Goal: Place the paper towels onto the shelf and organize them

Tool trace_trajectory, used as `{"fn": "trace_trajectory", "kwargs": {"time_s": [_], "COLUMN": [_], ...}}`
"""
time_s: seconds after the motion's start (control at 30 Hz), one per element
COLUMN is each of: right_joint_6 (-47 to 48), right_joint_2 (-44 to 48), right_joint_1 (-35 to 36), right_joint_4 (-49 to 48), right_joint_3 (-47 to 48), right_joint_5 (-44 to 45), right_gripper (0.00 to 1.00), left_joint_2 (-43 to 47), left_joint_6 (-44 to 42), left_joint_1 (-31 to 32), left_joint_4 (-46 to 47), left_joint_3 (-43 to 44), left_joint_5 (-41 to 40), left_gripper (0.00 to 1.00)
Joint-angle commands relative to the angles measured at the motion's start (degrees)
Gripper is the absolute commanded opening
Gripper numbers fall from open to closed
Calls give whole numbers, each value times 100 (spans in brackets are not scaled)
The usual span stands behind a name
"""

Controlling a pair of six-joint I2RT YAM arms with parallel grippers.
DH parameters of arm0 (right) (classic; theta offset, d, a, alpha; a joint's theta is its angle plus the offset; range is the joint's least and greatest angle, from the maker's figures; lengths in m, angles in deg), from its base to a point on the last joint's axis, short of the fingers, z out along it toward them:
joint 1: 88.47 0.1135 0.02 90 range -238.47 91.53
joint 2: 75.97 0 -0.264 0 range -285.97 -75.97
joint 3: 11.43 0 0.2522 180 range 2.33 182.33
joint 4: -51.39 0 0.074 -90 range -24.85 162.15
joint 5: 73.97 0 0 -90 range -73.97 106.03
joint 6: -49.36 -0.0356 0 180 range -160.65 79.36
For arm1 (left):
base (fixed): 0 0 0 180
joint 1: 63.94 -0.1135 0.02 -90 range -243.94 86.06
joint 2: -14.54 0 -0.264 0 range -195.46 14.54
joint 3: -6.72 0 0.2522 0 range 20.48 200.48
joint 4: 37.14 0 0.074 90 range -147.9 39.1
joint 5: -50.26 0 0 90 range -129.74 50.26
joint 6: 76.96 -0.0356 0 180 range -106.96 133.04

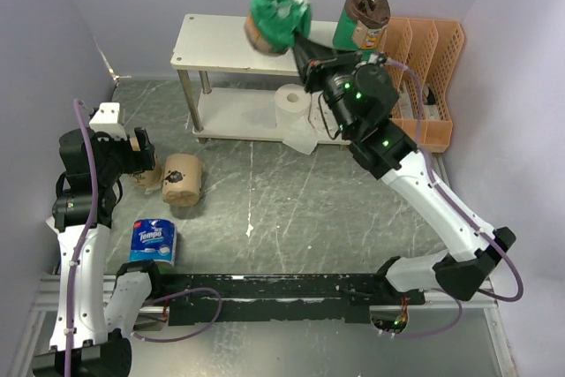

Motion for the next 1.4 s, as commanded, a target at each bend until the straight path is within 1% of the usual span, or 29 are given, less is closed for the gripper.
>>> {"fn": "trace_trajectory", "kwargs": {"time_s": [0.0,0.1,0.23,0.37,0.53,0.63,0.9,0.97,1.03,1.1,1.2,1.27,1.37], "right_joint_6": [-35,-45,-149,-277,-473,-456,-339,-269,-142,-48,100,312,1069], "right_joint_2": [-371,-590,-1062,-1245,-1496,-1585,-1494,-1513,-1502,-1477,-1437,-1382,-1184], "right_joint_1": [-402,-581,-901,-999,-1280,-1323,-1406,-1583,-1602,-1605,-1606,-1605,-1594], "right_joint_4": [689,977,1343,1235,1371,1420,998,956,869,796,801,664,155], "right_joint_3": [818,1160,1728,1696,1804,1830,1466,1489,1500,1492,1548,1534,1376], "right_joint_5": [920,1290,1021,1085,904,935,723,659,619,614,658,669,486], "right_gripper": [0,0,0,0,0,0,1,12,30,43,54,64,80], "left_joint_2": [49,61,49,53,64,66,71,57,53,48,50,51,48], "left_joint_6": [-44,-64,-55,-58,-76,-80,-96,-89,-95,-98,-98,-98,-87], "left_joint_1": [45,99,171,216,251,266,269,273,274,273,270,268,265], "left_joint_4": [162,180,227,250,241,250,250,250,248,250,250,242,231], "left_joint_3": [-29,-42,-65,-65,-73,-77,-82,-81,-89,-94,-106,-108,-108], "left_joint_5": [81,35,20,-17,-42,-44,-22,-18,-11,-6,12,13,22], "left_gripper": [94,94,94,94,94,94,94,93,94,94,93,94,94]}}
